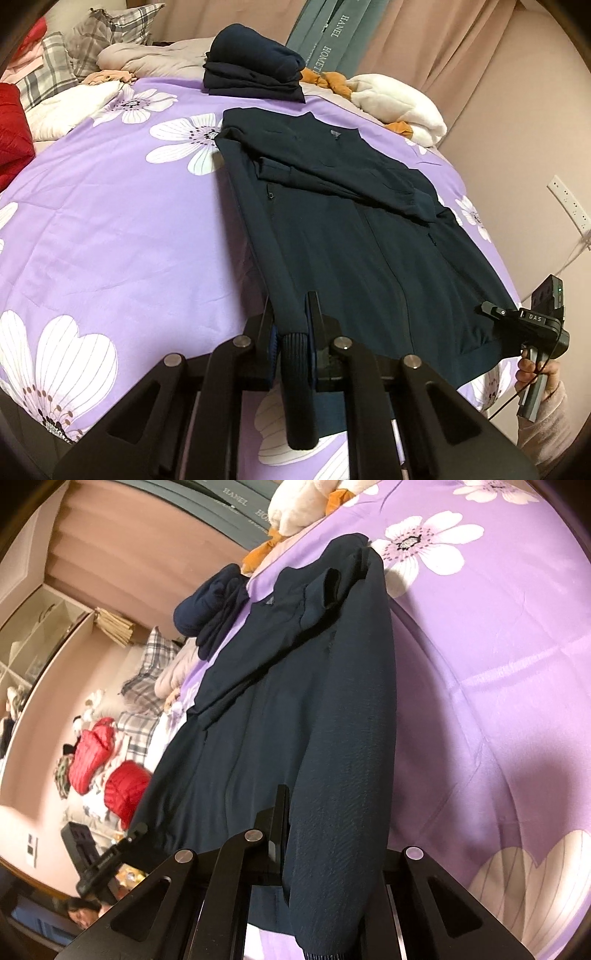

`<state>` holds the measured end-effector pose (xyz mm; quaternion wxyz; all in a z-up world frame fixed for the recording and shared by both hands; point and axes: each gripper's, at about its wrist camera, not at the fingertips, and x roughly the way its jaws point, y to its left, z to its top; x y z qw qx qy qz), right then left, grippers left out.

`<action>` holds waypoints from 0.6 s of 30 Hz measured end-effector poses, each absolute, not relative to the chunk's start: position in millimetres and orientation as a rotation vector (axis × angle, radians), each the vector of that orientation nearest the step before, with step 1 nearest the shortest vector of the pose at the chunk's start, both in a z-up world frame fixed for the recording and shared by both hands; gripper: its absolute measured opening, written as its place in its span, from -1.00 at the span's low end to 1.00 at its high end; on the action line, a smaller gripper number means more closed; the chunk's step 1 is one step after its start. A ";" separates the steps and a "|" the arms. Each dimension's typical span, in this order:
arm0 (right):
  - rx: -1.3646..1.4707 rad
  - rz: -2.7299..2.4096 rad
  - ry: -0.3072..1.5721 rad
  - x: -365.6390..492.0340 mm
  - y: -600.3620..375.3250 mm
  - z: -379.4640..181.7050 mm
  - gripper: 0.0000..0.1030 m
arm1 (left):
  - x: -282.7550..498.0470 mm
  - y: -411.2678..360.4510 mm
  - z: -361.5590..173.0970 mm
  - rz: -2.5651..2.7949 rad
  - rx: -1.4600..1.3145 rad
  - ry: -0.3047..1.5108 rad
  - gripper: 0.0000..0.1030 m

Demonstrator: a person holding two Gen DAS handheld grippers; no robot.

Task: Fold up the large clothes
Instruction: 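Lift the gripped hem off the bed with both tools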

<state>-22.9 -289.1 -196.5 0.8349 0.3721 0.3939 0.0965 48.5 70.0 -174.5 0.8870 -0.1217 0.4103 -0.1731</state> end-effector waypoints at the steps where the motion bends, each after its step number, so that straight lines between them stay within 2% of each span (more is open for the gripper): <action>1: 0.788 0.204 0.833 -23.2 -289.5 -196.8 -0.77 | 48.1 72.4 -175.1 -0.359 -0.261 0.855 -0.77; 16: 0.837 0.197 0.851 -26.8 -296.3 -203.5 -0.77 | 63.4 72.3 -191.6 -0.313 -0.248 0.924 -0.74; 18: 0.838 0.196 0.853 -27.1 -297.8 -203.6 -0.77 | 67.3 73.8 -195.2 -0.304 -0.255 0.938 -0.67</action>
